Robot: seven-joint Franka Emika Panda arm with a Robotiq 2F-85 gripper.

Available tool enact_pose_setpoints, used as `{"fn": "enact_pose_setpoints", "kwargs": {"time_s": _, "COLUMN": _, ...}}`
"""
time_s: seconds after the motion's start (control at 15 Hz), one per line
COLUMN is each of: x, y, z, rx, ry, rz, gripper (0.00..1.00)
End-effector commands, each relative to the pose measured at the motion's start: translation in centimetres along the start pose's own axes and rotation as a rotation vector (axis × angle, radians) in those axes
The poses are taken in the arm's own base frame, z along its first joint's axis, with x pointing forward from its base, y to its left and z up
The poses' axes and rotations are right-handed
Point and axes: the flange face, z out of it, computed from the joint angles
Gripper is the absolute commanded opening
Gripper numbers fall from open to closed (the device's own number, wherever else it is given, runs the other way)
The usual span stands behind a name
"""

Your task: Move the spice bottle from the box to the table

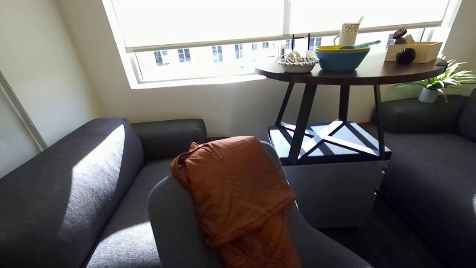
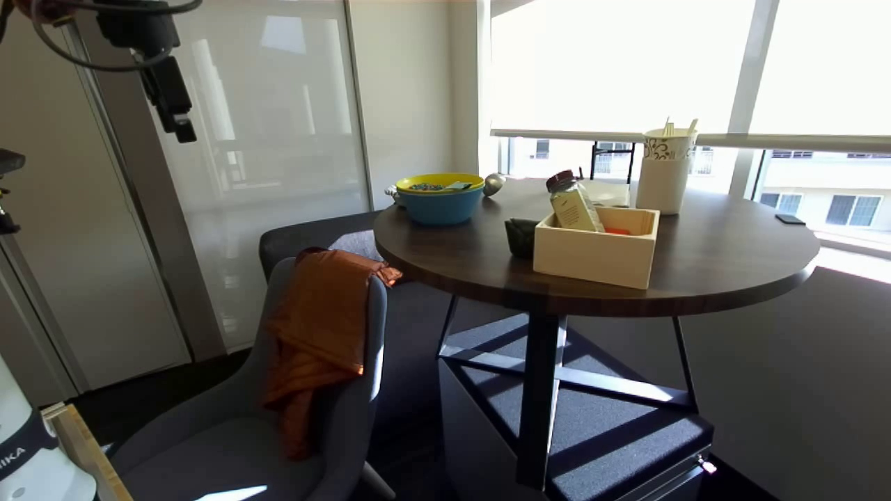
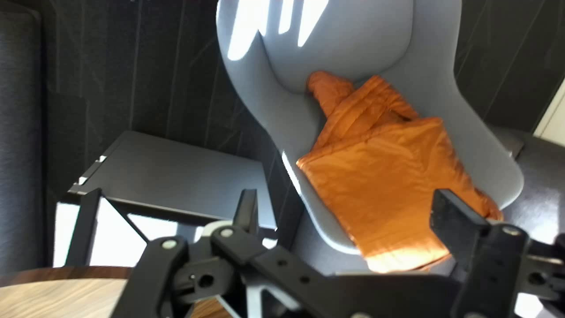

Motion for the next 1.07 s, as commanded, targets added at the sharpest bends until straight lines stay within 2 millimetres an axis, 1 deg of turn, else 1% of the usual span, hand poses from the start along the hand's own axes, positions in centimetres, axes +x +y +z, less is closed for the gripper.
{"fn": "enact_pose_setpoints", "kwargs": {"time_s": 0.0, "x": 3.1, "y": 6.7, "z": -4.5, "rx": -0.028, "ry": 0.124, "rz": 0.170, "gripper": 1.00}}
{"fn": "enact_pose_setpoints", "kwargs": {"time_s": 0.13, "x": 5.2, "y": 10.8, "z": -7.0, "rx": -0.035, "ry": 0.191, "rz": 0.279, "gripper": 1.00}}
{"fn": "enact_pose_setpoints", "kwargs": {"time_s": 0.27, "x": 7.7, "y": 14.5, "z": -8.9, "rx": -0.052, "ry": 0.256, "rz": 0.376, "gripper": 1.00}}
{"fn": "enact_pose_setpoints", "kwargs": {"time_s": 0.33, "x": 8.8, "y": 15.8, "z": -10.1, "rx": -0.060, "ry": 0.294, "rz": 0.421, "gripper": 1.00}}
{"fn": "enact_pose_setpoints", "kwargs": {"time_s": 0.47, "x": 11.4, "y": 17.7, "z": -11.8, "rx": -0.093, "ry": 0.370, "rz": 0.495, "gripper": 1.00}}
{"fn": "enact_pose_setpoints", "kwargs": {"time_s": 0.6, "x": 14.4, "y": 19.0, "z": -13.2, "rx": -0.132, "ry": 0.433, "rz": 0.567, "gripper": 1.00}}
{"fn": "enact_pose_setpoints", "kwargs": {"time_s": 0.73, "x": 16.6, "y": 19.7, "z": -14.4, "rx": -0.176, "ry": 0.471, "rz": 0.647, "gripper": 1.00}}
{"fn": "enact_pose_setpoints", "kwargs": {"time_s": 0.8, "x": 17.0, "y": 19.8, "z": -15.0, "rx": -0.205, "ry": 0.479, "rz": 0.689, "gripper": 1.00}}
{"fn": "enact_pose_setpoints", "kwargs": {"time_s": 0.87, "x": 15.0, "y": 19.6, "z": -13.5, "rx": -0.147, "ry": 0.454, "rz": 0.614, "gripper": 1.00}}
{"fn": "enact_pose_setpoints", "kwargs": {"time_s": 1.0, "x": 16.6, "y": 19.8, "z": -14.1, "rx": -0.172, "ry": 0.469, "rz": 0.653, "gripper": 1.00}}
